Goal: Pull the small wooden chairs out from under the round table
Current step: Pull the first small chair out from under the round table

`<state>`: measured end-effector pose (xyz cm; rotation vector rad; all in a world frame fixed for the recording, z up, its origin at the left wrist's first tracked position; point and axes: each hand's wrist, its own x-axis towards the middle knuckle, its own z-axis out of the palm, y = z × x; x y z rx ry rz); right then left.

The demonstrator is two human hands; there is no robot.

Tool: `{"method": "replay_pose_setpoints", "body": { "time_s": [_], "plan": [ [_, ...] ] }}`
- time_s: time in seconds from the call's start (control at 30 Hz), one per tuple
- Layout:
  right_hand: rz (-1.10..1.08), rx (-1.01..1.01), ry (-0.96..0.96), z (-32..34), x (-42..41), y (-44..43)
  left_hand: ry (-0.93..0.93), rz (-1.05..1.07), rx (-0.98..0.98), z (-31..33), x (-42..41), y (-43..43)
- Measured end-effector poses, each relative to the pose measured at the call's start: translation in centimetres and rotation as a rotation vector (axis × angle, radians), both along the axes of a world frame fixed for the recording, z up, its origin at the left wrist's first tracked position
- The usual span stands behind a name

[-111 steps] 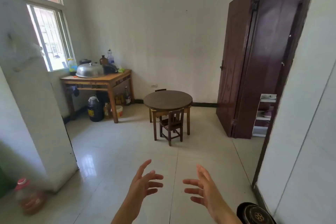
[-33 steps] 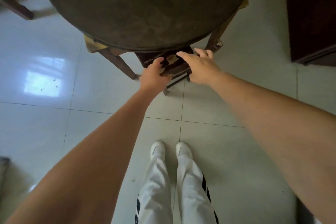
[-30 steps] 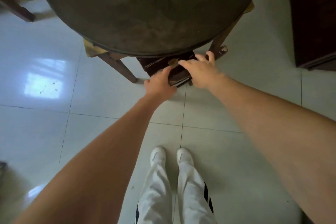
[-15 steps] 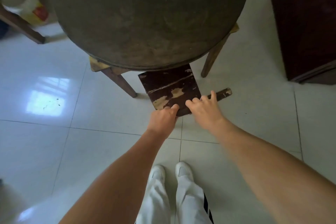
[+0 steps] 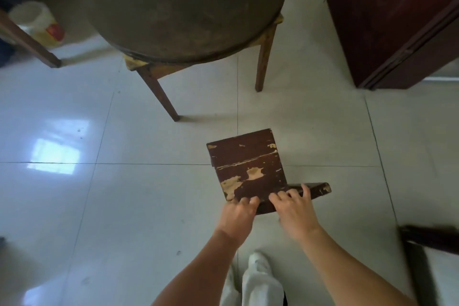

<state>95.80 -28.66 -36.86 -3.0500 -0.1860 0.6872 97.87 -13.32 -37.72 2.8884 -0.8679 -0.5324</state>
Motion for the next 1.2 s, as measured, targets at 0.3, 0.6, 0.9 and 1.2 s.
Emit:
{"method": "replay_pose_setpoints", "body": {
  "time_s": [0.3,0.6,0.9,1.2],
  "plan": [
    [0.002,0.001,0.106,-2.2,-10.9,-1.9,0.08,0.043,-0.006,-2.4,-12.0,-2.1],
    [-0.103,0.064,0.182,-1.7,-11.4,-0.4,0.356,0.296,-0.03,-3.2,-13.7,-1.0],
    [-0.45,0.845,0.235,9.9,-6.0,5.0,0.449,1.036,-0.858,10.2,-11.9,8.6],
    [-0.344,1.081,0.318,20.8,1.8,23.2,0.363,1.208,-1.135,20.7,-8.1,27.1]
  ]
}}
